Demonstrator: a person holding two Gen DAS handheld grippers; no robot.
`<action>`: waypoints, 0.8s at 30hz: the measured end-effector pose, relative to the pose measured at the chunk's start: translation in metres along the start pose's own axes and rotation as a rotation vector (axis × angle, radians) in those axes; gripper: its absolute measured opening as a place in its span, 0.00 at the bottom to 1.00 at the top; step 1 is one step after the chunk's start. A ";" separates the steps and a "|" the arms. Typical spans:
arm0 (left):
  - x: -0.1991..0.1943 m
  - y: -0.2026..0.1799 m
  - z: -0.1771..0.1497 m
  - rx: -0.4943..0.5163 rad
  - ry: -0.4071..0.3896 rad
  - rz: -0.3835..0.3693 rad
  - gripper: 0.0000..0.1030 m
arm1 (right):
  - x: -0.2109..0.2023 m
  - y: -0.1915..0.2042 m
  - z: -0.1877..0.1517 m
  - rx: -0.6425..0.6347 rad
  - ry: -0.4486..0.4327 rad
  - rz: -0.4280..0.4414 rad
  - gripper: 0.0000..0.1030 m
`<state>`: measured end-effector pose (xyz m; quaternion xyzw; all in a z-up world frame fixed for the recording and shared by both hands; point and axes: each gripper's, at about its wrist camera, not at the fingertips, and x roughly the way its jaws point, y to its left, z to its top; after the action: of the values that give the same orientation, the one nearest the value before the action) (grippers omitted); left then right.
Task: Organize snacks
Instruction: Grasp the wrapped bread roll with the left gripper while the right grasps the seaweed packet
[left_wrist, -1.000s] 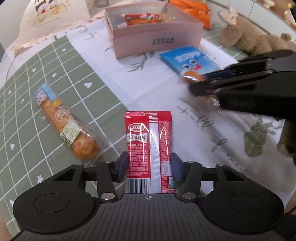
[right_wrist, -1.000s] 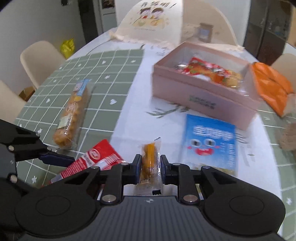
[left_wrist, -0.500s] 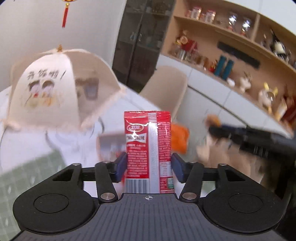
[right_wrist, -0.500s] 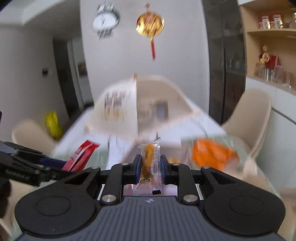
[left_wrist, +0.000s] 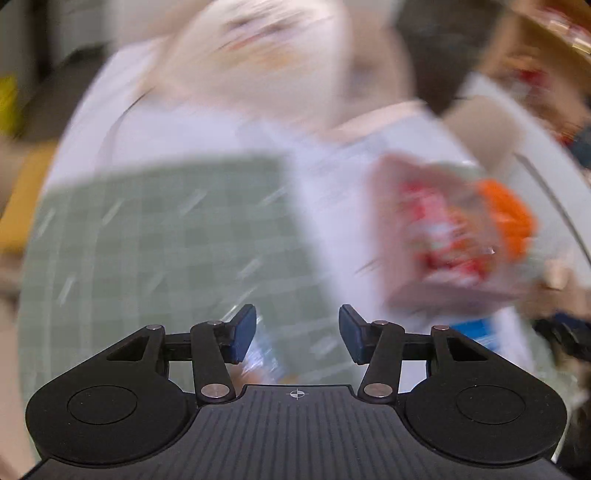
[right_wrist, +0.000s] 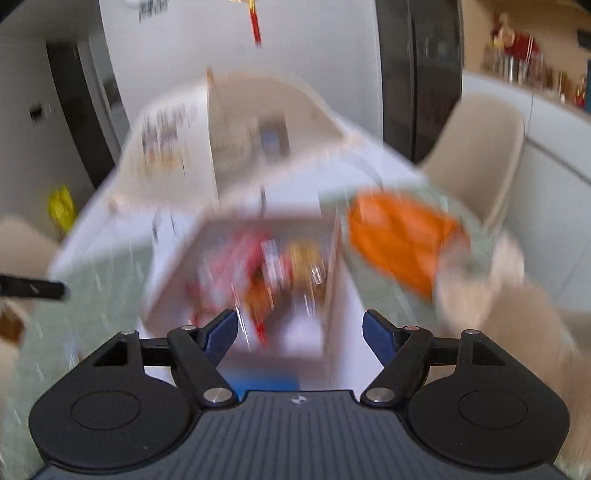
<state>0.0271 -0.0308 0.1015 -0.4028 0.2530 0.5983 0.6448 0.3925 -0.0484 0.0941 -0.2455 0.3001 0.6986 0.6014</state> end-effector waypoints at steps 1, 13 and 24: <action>0.003 0.013 -0.010 -0.043 0.010 0.009 0.53 | 0.004 0.003 -0.015 -0.006 0.026 -0.005 0.73; 0.028 -0.012 -0.053 0.057 0.064 0.065 0.40 | 0.012 0.068 -0.091 -0.139 0.116 0.011 0.73; 0.002 -0.060 -0.116 0.170 0.155 -0.100 0.32 | 0.026 0.070 -0.086 -0.153 0.104 -0.027 0.78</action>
<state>0.1036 -0.1226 0.0492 -0.4041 0.3315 0.5086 0.6842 0.3182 -0.0990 0.0244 -0.3309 0.2733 0.6975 0.5738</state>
